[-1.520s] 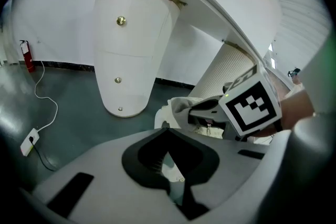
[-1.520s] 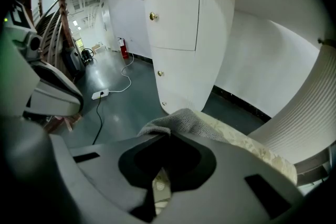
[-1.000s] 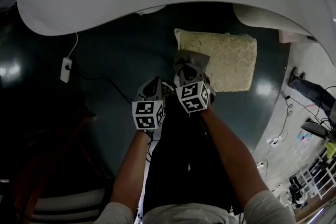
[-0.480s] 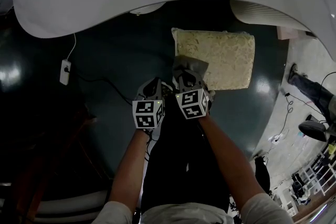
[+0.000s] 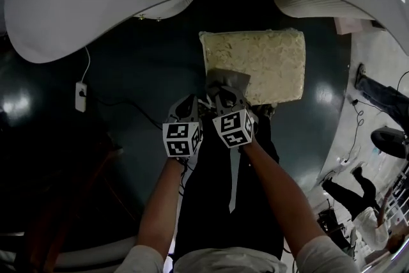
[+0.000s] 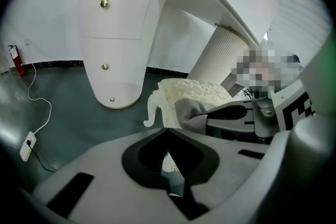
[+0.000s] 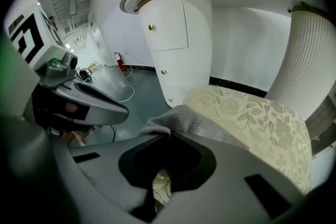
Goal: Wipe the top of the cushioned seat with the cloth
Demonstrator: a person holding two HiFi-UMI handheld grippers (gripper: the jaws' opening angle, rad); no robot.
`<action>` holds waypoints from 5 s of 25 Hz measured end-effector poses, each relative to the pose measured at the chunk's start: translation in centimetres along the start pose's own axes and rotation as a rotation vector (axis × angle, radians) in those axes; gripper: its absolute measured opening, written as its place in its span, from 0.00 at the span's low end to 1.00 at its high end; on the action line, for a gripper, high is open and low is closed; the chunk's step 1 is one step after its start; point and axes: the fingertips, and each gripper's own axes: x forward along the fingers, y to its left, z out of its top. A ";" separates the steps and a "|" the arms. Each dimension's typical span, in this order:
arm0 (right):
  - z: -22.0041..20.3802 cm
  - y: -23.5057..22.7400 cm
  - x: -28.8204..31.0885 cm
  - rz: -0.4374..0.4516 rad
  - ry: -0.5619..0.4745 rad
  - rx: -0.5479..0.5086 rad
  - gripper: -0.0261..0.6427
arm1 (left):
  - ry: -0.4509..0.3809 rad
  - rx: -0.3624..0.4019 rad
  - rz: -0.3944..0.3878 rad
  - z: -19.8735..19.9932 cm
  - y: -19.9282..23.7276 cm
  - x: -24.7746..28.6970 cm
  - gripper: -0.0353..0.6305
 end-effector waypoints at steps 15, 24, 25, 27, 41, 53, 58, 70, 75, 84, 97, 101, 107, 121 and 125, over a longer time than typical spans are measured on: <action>-1.4 -2.4 -1.3 0.018 -0.007 0.020 0.06 | 0.000 0.012 -0.031 0.6 -4.5 1.2 0.07; -2.1 -4.2 -2.1 0.021 -0.001 0.036 0.06 | 0.012 0.026 -0.035 0.8 -6.5 1.7 0.07; -2.1 -4.4 -2.2 0.022 0.000 0.035 0.06 | 0.013 0.028 -0.036 0.9 -6.7 1.8 0.07; -2.2 -4.8 -2.3 0.026 -0.001 0.034 0.06 | 0.014 0.030 -0.038 1.0 -7.2 2.0 0.07; -3.2 -7.8 -3.5 0.016 0.002 0.047 0.06 | 0.013 0.044 -0.034 1.8 -9.2 3.0 0.07; -4.5 -12.0 -5.5 -0.024 -0.011 0.105 0.06 | 0.028 0.072 -0.056 2.6 -13.1 4.3 0.07; -5.3 -13.4 -6.3 -0.044 -0.016 0.123 0.06 | 0.035 0.080 -0.068 2.6 -14.4 4.8 0.07; -6.9 -17.0 -8.5 -0.076 -0.019 0.164 0.06 | 0.052 0.119 -0.095 3.2 -18.3 6.3 0.07; -7.5 -18.3 -8.8 -0.080 -0.015 0.173 0.06 | 0.058 0.129 -0.099 3.5 -19.3 7.1 0.07; -7.8 -19.5 -9.3 -0.075 -0.021 0.168 0.06 | 0.067 0.137 -0.105 3.8 -20.7 8.1 0.07; -8.6 -22.5 -10.3 -0.083 -0.033 0.151 0.06 | 0.077 0.137 -0.111 3.9 -23.1 9.2 0.07; -8.7 -22.8 -10.5 -0.086 -0.040 0.148 0.06 | 0.071 0.145 -0.120 4.2 -23.8 9.5 0.07; -8.8 -23.3 -10.8 -0.074 -0.047 0.144 0.06 | 0.068 0.146 -0.114 4.3 -24.5 9.8 0.07; -9.3 -24.9 -11.5 -0.008 -0.044 0.102 0.06 | 0.015 0.057 -0.022 5.2 -25.8 9.6 0.07; -10.0 -25.8 -12.0 -0.014 -0.029 0.108 0.06 | -0.008 0.024 -0.001 5.2 -26.3 9.0 0.07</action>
